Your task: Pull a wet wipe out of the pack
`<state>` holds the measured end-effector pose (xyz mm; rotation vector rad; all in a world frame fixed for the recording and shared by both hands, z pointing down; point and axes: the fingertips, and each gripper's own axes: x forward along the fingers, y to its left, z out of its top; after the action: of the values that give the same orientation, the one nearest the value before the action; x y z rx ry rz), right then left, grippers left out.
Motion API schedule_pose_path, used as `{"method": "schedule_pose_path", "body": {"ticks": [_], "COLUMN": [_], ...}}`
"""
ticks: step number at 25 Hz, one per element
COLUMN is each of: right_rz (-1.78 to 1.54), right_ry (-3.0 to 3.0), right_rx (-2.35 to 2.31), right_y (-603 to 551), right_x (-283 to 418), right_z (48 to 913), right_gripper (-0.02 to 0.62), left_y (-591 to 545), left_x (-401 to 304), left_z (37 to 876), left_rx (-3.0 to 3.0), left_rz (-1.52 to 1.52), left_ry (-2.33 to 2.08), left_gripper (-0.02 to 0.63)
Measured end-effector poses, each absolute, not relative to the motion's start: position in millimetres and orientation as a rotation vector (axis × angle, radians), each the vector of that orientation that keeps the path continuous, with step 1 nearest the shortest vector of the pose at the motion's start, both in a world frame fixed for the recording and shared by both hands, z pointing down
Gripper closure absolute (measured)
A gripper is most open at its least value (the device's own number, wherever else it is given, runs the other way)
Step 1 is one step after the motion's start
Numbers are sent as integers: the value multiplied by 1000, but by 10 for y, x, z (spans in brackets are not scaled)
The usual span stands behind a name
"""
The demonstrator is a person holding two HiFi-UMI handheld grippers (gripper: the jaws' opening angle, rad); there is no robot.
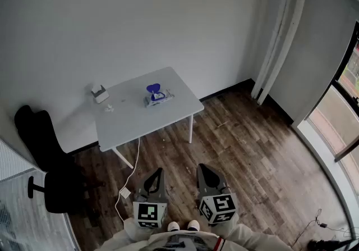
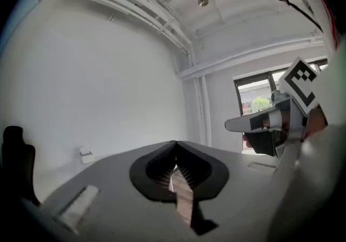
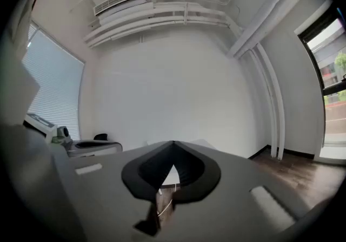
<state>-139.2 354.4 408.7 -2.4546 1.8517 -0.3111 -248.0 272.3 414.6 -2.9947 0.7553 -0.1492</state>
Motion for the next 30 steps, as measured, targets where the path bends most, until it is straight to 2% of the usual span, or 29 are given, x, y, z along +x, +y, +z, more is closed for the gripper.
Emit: {"method": "schedule_pose_path", "body": {"ticks": [11,22,30], "right_rz": [-317,-386,-413], "right_ry": [1845,1808,1822], "right_rx": [-2415,-2393,-2409], "right_y": [3584,3867,3687], "right_x": [-1356,-1037,-860], "right_z": [4068,4248,4373], "right_gripper": [591,591,591], "left_y": [2733,2956,2723], "left_x": [-2400,-2118,-1940], "left_z": [4155,4261,4383], "left_rx": [-3007,-3016,-3033], "left_rz": [-157,-189,-215], "left_ry": [741,732,749], "left_gripper": [602,601,601]}}
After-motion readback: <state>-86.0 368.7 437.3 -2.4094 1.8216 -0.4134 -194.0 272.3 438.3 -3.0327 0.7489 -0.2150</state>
